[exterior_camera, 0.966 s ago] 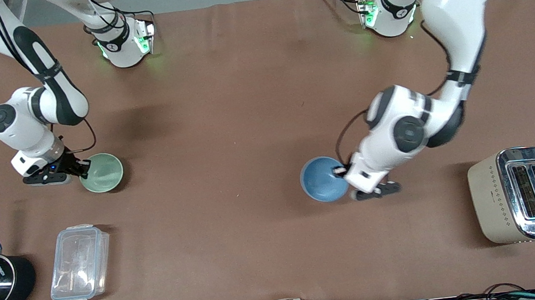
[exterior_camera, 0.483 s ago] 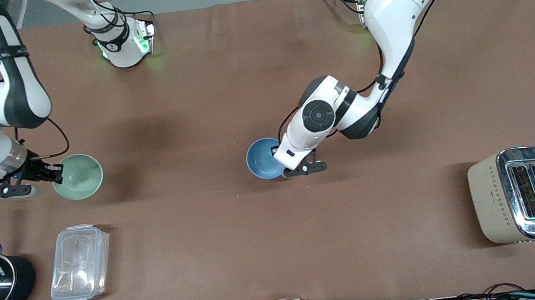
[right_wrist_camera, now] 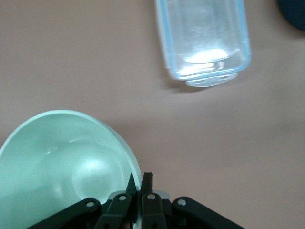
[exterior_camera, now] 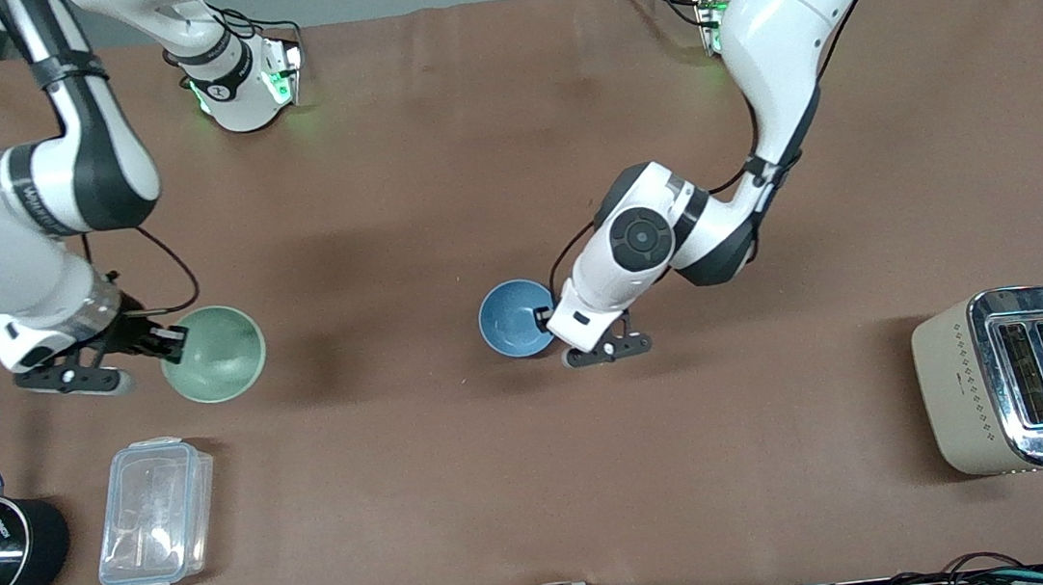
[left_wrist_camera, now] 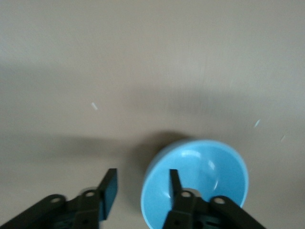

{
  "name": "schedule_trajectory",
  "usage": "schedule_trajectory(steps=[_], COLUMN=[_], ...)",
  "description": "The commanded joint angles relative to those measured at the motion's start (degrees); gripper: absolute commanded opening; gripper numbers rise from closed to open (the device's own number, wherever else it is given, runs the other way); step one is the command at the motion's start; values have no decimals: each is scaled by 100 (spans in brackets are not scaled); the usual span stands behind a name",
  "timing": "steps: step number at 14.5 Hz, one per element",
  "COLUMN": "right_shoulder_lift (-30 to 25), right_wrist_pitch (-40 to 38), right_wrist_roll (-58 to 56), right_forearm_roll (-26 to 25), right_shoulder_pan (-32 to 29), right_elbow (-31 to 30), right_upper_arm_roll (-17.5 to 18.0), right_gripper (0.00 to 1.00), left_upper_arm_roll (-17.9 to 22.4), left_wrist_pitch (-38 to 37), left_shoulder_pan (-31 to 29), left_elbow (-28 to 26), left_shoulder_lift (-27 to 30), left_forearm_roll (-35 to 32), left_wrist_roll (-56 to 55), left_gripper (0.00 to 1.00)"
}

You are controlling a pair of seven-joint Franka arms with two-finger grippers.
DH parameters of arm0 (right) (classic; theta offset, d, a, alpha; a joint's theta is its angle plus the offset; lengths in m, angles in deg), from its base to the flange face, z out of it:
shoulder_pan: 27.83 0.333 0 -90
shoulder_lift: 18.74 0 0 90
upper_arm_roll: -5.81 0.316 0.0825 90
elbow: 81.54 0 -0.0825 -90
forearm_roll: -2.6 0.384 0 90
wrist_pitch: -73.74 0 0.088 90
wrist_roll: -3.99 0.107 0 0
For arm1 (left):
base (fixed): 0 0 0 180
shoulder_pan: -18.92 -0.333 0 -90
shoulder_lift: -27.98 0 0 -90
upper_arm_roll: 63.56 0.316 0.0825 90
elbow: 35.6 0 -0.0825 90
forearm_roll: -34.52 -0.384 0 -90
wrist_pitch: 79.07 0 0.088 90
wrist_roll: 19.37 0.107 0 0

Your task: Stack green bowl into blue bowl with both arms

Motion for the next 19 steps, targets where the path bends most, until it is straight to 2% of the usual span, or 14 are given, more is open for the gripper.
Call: schedule_trajectory(steps=[1,4,7,10,11,12,15,19], right_shoulder_lift=[101,373,680,1339,1488,1586,1849,2402], right_wrist_pitch=[-254,-387,-378,-395,-395,-387,-317,-316], right_wrist_roll=[1083,2252,3185,4116,4363,4592,5067,5148], right_forearm_roll=[-4,-4,-4,-13,-13,-13,-83,-92], right_shoulder_pan=[684,1501,2213,2864,3040,3198,3550,3613], right_elbow=[414,732,942,1565,1698,1734,1743,2269], right_upper_arm_roll=[-40,-40,-40,-40,-40,-49,-49,-58], right_gripper=[0,0,1,1,1,1,1,1], left_upper_arm_roll=[546,1476,2119,2192,2165,2183,2209,2165], left_wrist_pitch=[-1081,-2013,-2384,-2893,-3260,-3577,-4263,-4792], left_shoulder_pan=[-27,-18,-45,-378,-518,-641,-1037,-1362], left_elbow=[431,555,555,555,555,555,529,371], left_shoulder_lift=[680,1339,1972,2631,2772,2956,3493,3924], left_forearm_roll=[-175,-158,-88,-87,-70,9,97,229], left_wrist_roll=[21,686,1539,2208,2845,3408,4159,4680], left_gripper=[100,100,100,100,100,100,100,100])
